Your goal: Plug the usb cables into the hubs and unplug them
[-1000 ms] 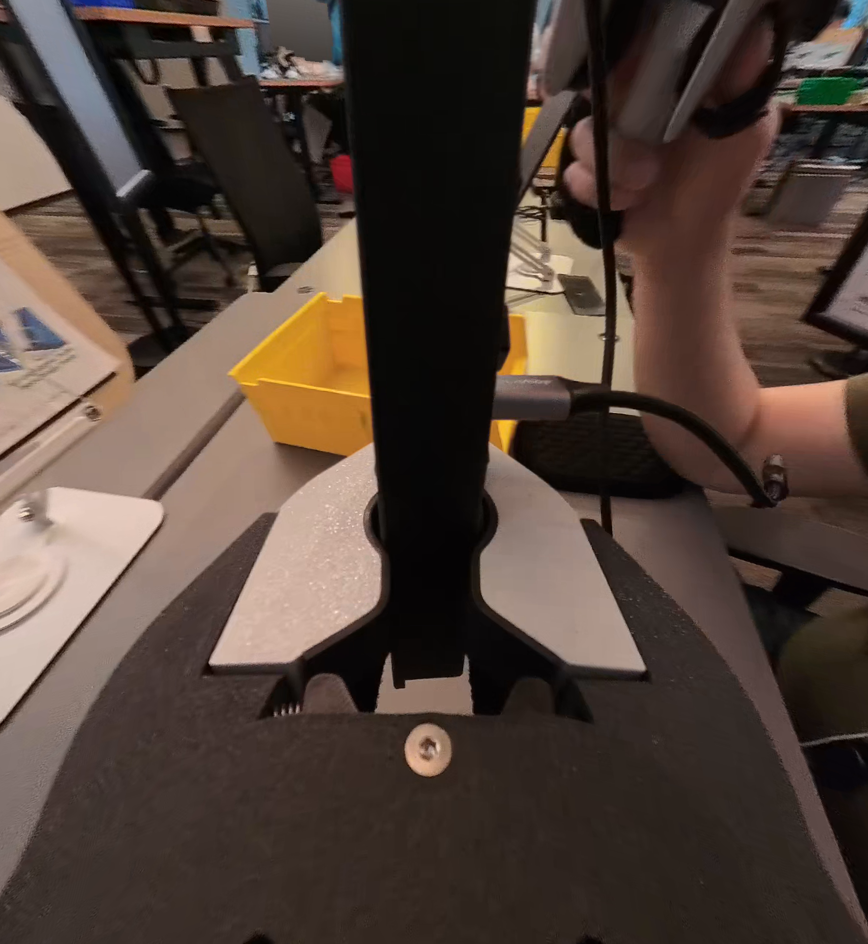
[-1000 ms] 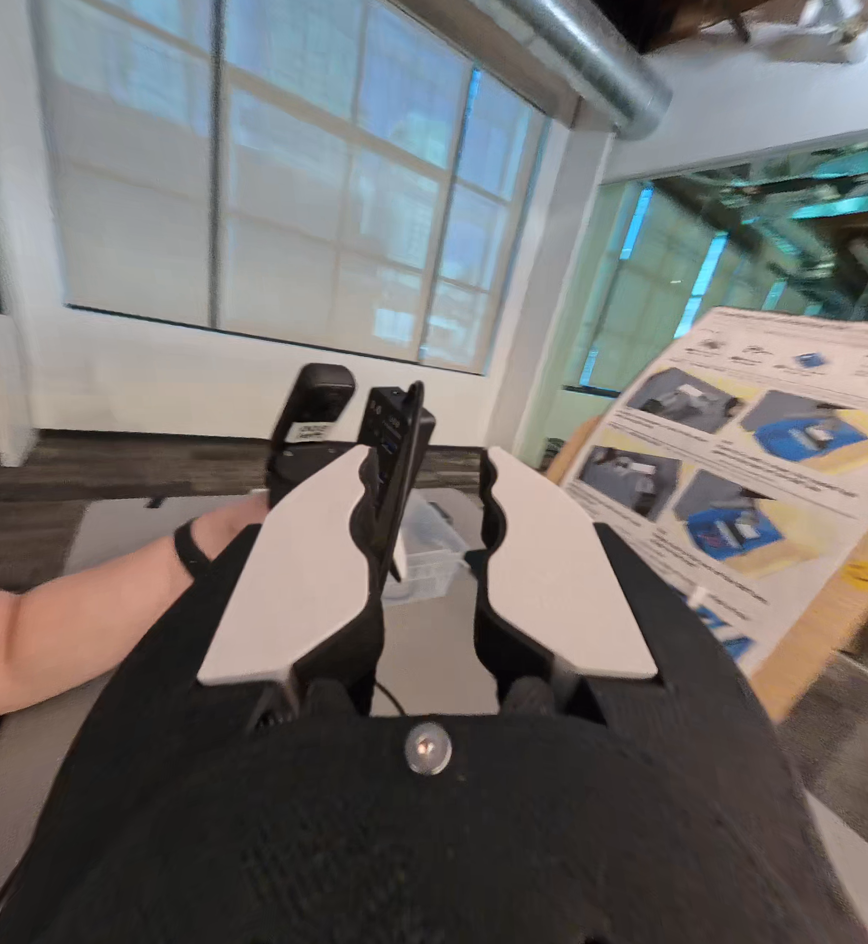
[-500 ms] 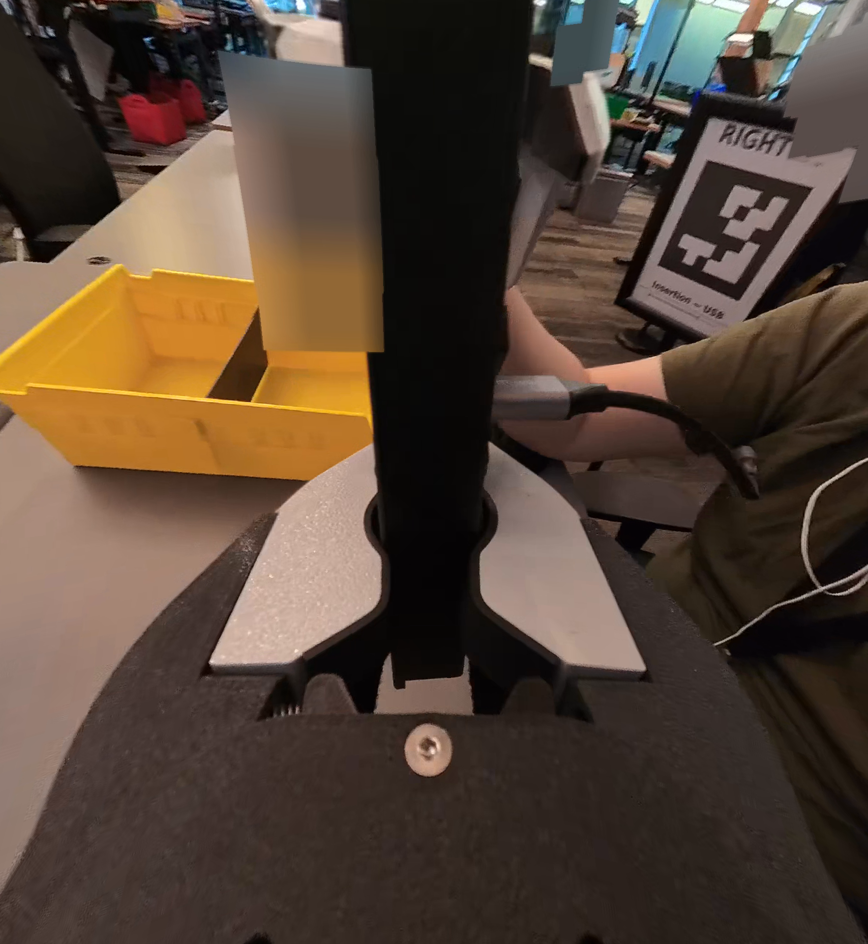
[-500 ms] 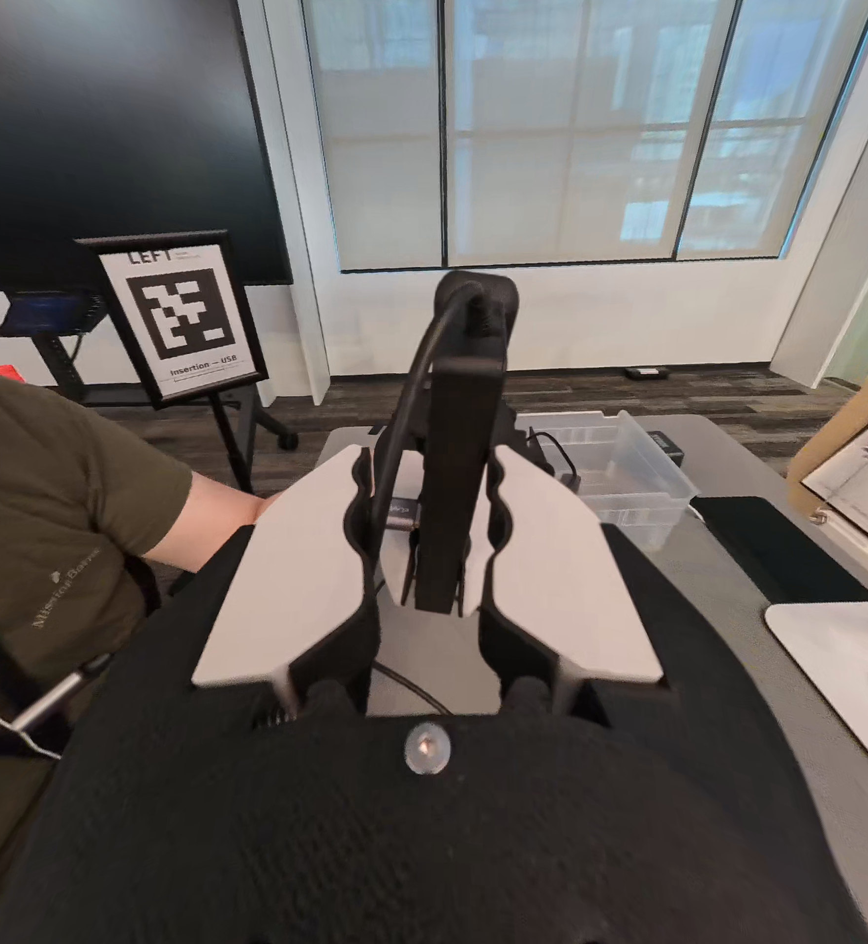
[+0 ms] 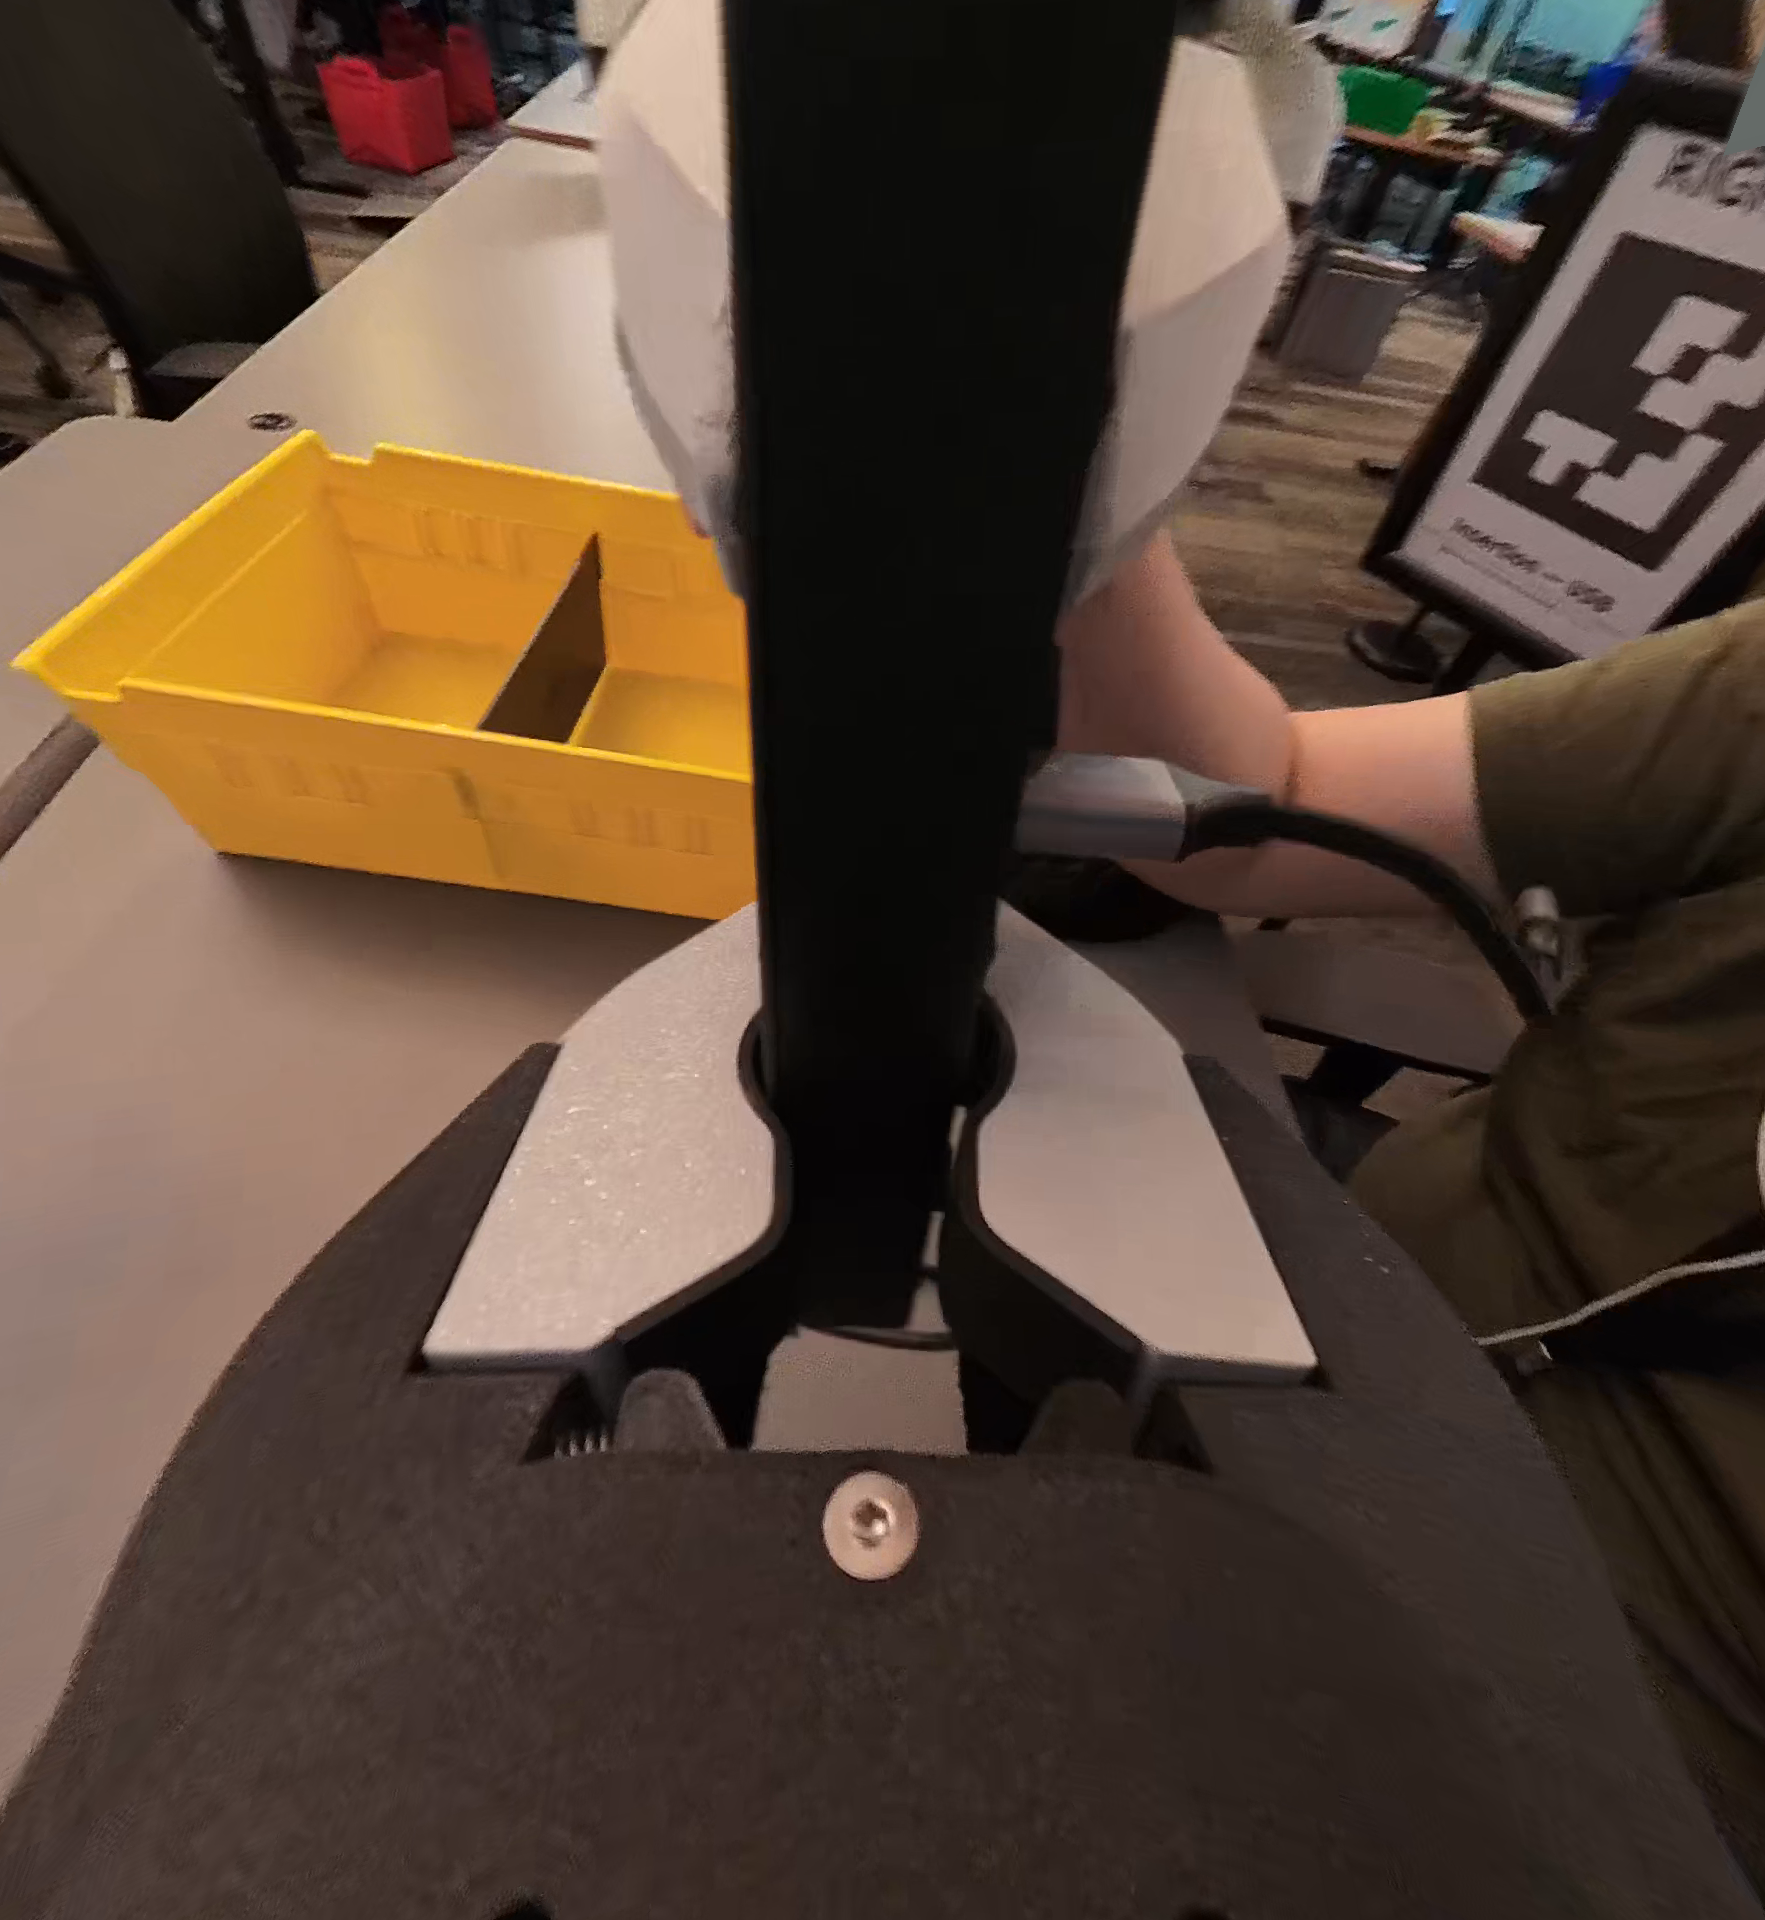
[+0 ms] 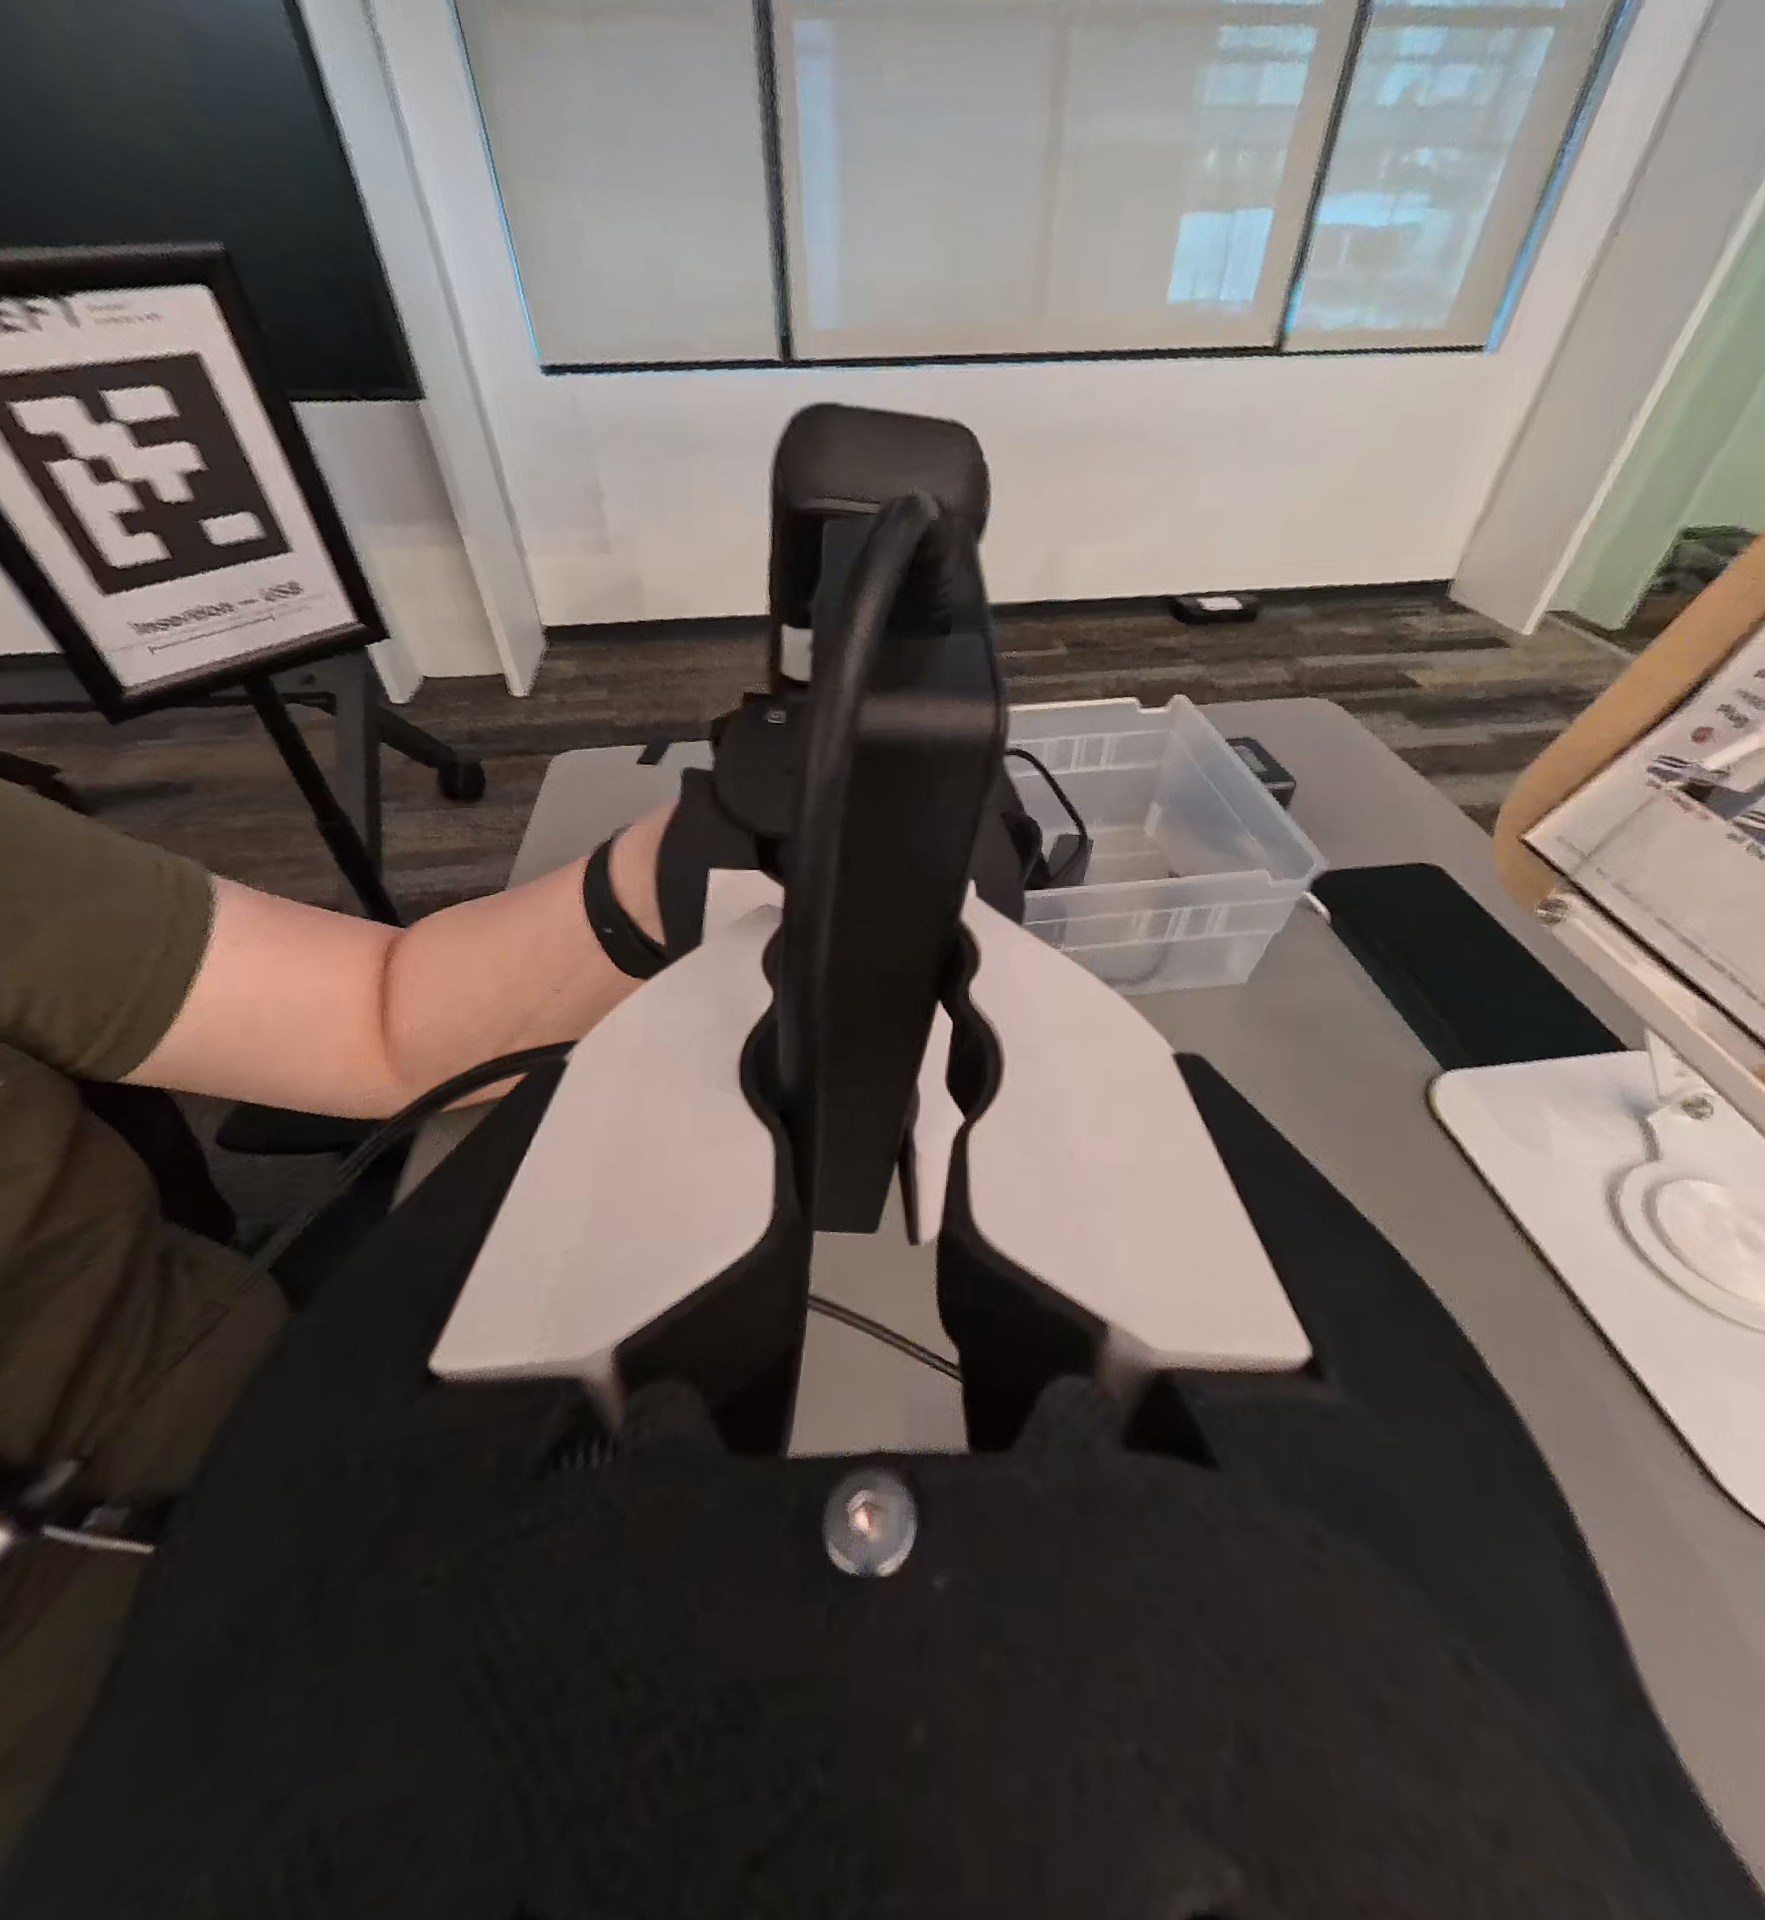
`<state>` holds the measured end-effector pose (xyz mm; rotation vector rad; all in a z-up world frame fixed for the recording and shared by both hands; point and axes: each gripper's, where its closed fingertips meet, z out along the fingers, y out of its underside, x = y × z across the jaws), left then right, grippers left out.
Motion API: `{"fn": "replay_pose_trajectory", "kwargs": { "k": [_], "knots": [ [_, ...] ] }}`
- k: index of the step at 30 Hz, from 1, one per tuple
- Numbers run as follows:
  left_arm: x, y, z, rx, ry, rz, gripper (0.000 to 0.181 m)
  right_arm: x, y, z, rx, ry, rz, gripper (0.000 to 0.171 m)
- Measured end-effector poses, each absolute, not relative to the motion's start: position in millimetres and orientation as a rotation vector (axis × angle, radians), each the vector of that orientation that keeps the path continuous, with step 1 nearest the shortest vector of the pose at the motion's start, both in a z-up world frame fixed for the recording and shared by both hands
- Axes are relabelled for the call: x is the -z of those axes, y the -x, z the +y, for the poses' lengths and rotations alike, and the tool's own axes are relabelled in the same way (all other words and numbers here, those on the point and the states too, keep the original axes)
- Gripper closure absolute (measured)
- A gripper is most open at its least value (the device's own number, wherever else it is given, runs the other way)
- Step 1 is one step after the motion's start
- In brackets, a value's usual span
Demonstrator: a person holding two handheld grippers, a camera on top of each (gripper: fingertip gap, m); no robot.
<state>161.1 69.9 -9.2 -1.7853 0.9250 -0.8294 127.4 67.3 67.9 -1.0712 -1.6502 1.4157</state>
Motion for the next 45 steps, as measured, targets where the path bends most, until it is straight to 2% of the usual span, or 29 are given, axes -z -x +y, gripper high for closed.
{"fn": "replay_pose_trajectory", "kwargs": {
  "k": [2,5,8,11,13,17,21,26,28,29,32,36,41,45],
  "knots": [
    [6.3,-149.2,77.6,0.764,1.816,0.849,0.14,-66.9,-126.3,74.7,-1.335,1.083,-1.631,0.145],
    [-0.1,-112.1,83.8,0.588,1.885,0.711,0.129,-68.1,-132.2,84.6,-1.29,1.091,-1.618,0.145],
    [-11.8,-89.0,63.9,0.475,1.906,0.651,0.133,-71.8,-139.1,97.2,-1.345,1.136,-1.574,0.145],
    [-7.1,-103.1,24.2,0.48,1.91,0.735,0.136,-69.6,-143.6,111.9,-1.385,1.178,-1.555,0.145],
    [16.0,-107.7,3.7,0.387,1.982,0.862,0.139,-68.1,-144.6,120.0,-1.402,1.193,-1.543,0.145],
    [79.7,-107.4,-44.2,0.257,2.097,1.179,0.135,-62.8,-145.3,124.4,-1.42,1.208,-1.554,0.144],
    [144.4,-86.3,-78.3,0.163,2.267,1.31,0.132,-63.1,-147.2,125.1,-1.419,1.205,-1.562,0.144],
    [192.8,-59.5,-75.6,-0.011,2.406,1.29,0.152,-61.3,-149.7,130.8,-1.423,1.229,-1.548,0.144],
    [204.9,-51.8,-78.5,-0.053,2.468,1.346,0.174,-58.8,-151.1,134.3,-1.415,1.243,-1.549,0.144],
    [206.9,-47.8,-76.2,-0.089,2.483,1.351,0.174,-57.7,-152.1,136.6,-1.41,1.251,-1.548,0.144],
    [196.5,-46.8,-66.5,-0.109,2.479,1.318,0.176,-55.7,-157.4,147.6,-1.396,1.287,-1.525,0.144],
    [153.6,-57.3,-43.4,-0.067,2.407,1.229,0.177,-63.2,-168.5,173.1,-1.408,1.345,-1.391,0.144],
    [67.2,-67.1,2.8,-0.008,2.316,1.107,0.177,-82.5,-192.4,228.0,-1.406,1.413,-1.027,0.144],
    [-14.9,-76.4,44.0,0.058,2.233,1.023,0.177,-86.7,-234.0,291.3,-1.204,1.431,-0.706,0.145]
  ]
}}
